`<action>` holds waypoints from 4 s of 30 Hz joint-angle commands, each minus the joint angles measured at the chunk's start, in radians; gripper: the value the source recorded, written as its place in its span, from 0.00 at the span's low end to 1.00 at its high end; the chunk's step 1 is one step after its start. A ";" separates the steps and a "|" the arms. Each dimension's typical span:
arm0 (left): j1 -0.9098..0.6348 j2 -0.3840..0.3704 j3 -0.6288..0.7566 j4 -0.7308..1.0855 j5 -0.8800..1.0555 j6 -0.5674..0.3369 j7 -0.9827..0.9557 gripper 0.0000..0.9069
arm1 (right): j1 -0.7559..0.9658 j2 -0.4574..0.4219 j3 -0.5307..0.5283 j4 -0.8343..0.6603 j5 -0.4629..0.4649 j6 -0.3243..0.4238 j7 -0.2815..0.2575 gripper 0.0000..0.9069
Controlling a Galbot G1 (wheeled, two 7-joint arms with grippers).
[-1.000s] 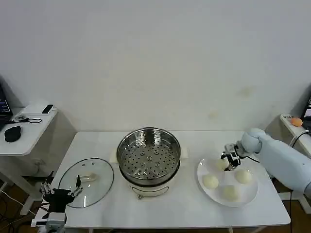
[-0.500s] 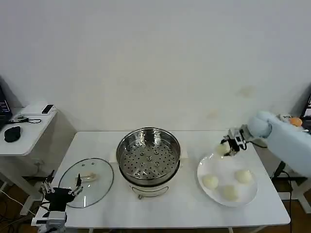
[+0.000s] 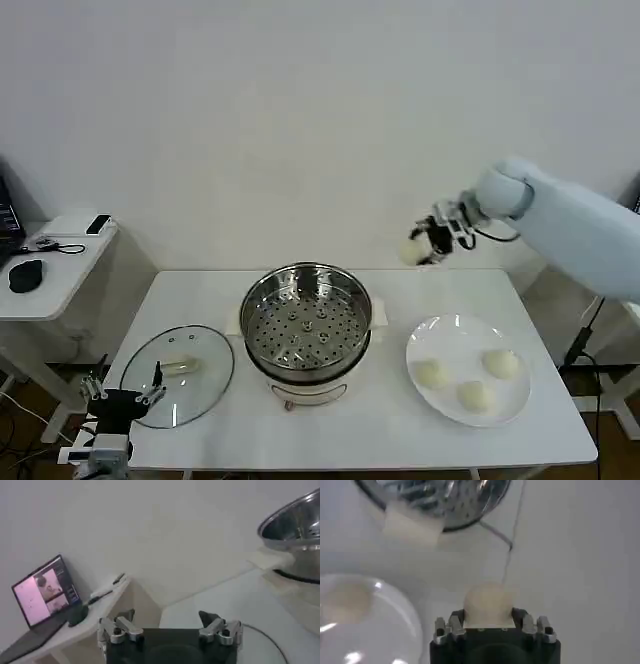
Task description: Take steamed baozi put them in steamer then cover it.
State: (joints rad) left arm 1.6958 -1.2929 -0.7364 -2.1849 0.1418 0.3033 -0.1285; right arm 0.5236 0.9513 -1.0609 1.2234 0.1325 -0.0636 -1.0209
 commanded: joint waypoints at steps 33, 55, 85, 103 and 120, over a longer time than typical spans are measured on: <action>0.008 -0.009 -0.043 0.020 -0.015 -0.003 0.000 1.00 | -0.127 0.403 -0.130 -0.226 -0.423 0.527 0.117 0.71; 0.010 -0.019 -0.042 0.016 -0.018 -0.004 0.000 1.00 | -0.120 0.413 -0.130 -0.231 -0.411 0.574 0.160 1.00; -0.029 0.030 0.035 -0.025 -0.047 0.017 0.014 1.00 | 0.133 -0.476 -0.310 0.407 0.023 -0.103 0.148 1.00; -0.050 0.023 0.042 0.015 -0.032 0.025 0.019 1.00 | -0.198 -0.525 -0.255 0.450 0.006 -0.202 0.124 1.00; -0.047 0.021 0.038 0.033 -0.019 0.031 0.022 1.00 | -0.432 -0.373 -0.063 0.277 -0.085 -0.177 0.114 1.00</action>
State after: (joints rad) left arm 1.6492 -1.2719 -0.6994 -2.1531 0.1231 0.3338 -0.1068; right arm 0.1816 0.5453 -1.1819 1.5422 0.0709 -0.2299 -0.9063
